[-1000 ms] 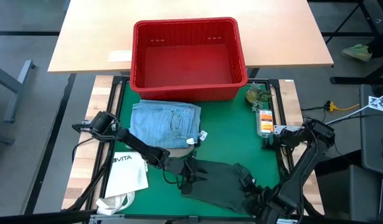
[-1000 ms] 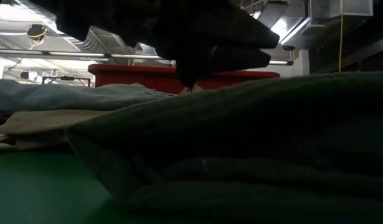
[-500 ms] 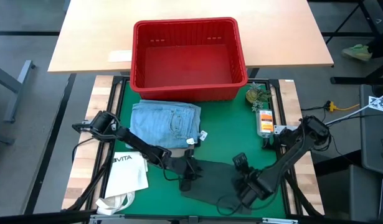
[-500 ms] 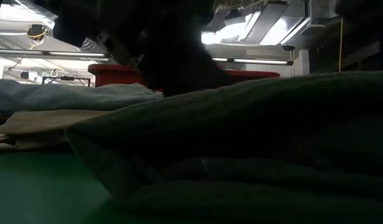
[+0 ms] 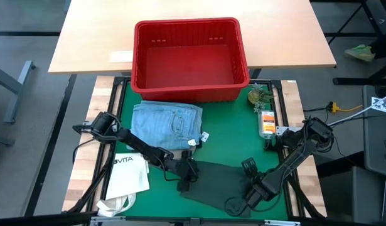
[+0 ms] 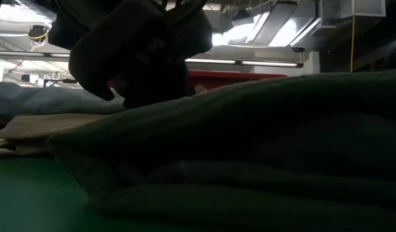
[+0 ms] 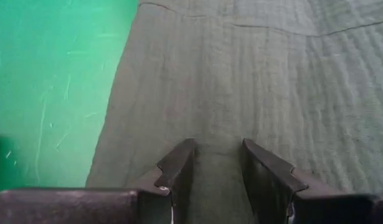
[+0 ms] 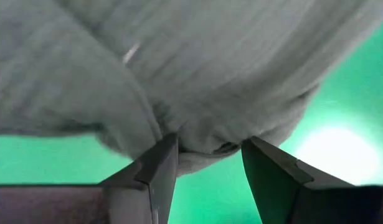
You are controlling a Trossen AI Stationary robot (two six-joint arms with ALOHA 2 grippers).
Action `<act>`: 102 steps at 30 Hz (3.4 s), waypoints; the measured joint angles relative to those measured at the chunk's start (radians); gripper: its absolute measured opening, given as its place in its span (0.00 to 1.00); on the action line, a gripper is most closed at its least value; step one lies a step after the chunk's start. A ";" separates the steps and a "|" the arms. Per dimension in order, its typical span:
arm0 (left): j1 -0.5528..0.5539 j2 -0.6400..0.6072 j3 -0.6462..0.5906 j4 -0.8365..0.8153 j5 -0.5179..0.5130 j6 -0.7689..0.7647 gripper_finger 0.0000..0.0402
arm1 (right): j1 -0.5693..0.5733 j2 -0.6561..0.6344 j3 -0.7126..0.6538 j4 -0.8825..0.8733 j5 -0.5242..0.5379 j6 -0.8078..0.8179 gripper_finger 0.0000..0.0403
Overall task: Fold Laundry from Bin
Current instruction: Fold the green polo shirt, then stack the folded green polo shirt on top of the folded light blue pants
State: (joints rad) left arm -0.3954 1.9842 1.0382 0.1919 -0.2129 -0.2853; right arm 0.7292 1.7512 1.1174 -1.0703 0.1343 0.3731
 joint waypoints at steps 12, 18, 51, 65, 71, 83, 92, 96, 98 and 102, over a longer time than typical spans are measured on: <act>-0.002 -0.006 0.000 -0.022 -0.003 -0.001 0.32 | 0.003 -0.014 -0.045 0.042 -0.036 0.017 0.45; -0.002 -0.038 0.001 -0.045 -0.001 -0.001 0.32 | 0.013 -0.101 -0.007 -0.030 0.010 0.043 0.44; -0.019 -0.199 0.008 -0.241 0.222 -0.838 0.57 | 0.049 -0.177 0.005 0.312 -0.230 0.378 0.44; -0.032 -0.119 0.009 -0.312 0.122 -0.997 0.56 | 0.215 -0.176 0.001 0.323 -0.004 0.603 0.44; -0.022 -0.073 0.010 -0.271 0.122 -0.996 0.56 | 0.265 -0.176 0.001 0.333 0.018 0.699 0.44; -0.022 -0.076 0.009 -0.282 0.129 -0.959 0.34 | 0.299 -0.165 0.001 0.343 0.197 0.831 0.44; -0.044 -0.078 0.009 -0.308 0.182 -0.941 0.10 | 0.314 -0.114 0.001 0.372 0.221 1.062 0.44; -0.072 -0.079 0.009 -0.313 0.181 -0.933 0.07 | 0.334 -0.105 0.001 0.374 0.231 1.185 0.44; -0.087 -0.080 0.009 -0.318 0.181 -0.933 0.07 | 0.340 -0.097 0.001 0.380 0.246 1.260 0.44; -0.117 -0.080 0.009 -0.320 0.181 -0.935 0.09 | 0.344 -0.070 0.001 0.390 0.254 1.314 0.44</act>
State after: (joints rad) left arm -0.5122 1.9045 1.0470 -0.1286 -0.0322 -1.2200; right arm 1.0730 1.6811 1.1179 -0.6807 0.3880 1.6873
